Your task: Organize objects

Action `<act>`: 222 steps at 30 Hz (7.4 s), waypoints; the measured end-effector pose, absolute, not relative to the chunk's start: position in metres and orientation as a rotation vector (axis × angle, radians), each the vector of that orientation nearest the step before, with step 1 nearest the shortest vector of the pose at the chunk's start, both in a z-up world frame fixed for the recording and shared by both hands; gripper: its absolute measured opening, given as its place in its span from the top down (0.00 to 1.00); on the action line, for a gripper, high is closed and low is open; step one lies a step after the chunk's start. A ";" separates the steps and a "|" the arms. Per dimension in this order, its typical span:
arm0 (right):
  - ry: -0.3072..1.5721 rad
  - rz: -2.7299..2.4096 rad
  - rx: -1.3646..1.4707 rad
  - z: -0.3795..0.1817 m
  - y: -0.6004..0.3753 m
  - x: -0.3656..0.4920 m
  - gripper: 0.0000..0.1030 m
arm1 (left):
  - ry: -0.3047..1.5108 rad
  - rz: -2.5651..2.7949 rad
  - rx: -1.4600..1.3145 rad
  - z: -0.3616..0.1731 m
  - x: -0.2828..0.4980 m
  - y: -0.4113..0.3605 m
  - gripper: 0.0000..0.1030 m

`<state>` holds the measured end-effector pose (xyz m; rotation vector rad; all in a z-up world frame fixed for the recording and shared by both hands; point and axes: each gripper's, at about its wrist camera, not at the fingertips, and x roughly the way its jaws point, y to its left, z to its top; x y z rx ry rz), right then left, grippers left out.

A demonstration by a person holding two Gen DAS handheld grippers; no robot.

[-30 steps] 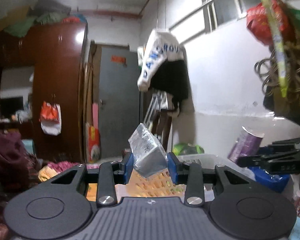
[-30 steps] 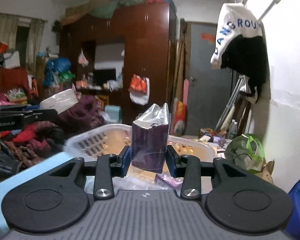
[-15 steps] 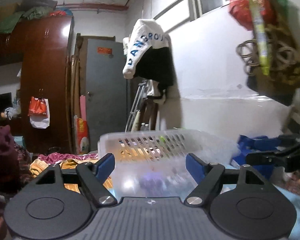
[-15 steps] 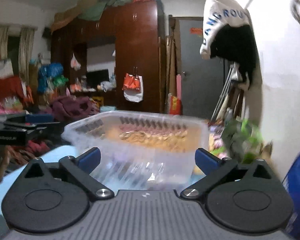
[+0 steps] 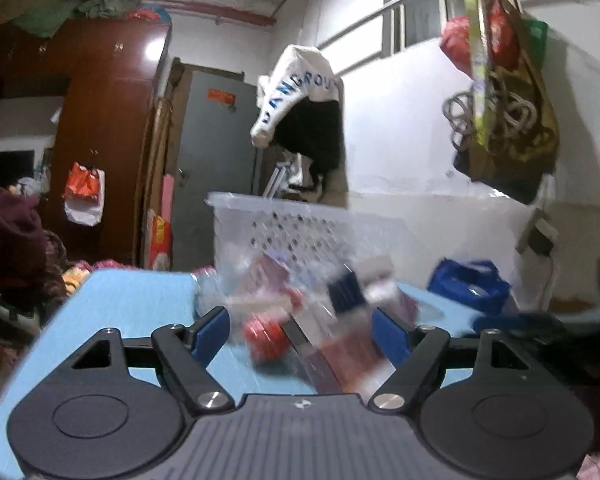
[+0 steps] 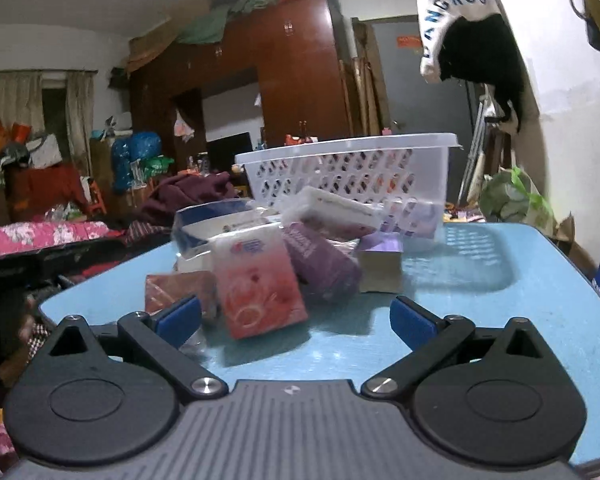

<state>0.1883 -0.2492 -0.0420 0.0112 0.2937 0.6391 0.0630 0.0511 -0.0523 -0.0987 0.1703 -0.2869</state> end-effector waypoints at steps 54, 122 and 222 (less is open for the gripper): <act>0.383 0.688 -0.060 -0.060 -0.203 0.202 0.43 | 0.244 -0.133 0.051 -0.082 0.056 0.046 0.54; 0.167 0.612 0.017 0.019 -0.265 0.209 0.43 | 0.036 -0.274 -0.094 0.010 0.103 0.075 0.54; 0.267 0.500 -0.116 0.079 -0.198 0.361 0.49 | 0.302 -0.337 -0.146 0.086 0.292 0.036 0.32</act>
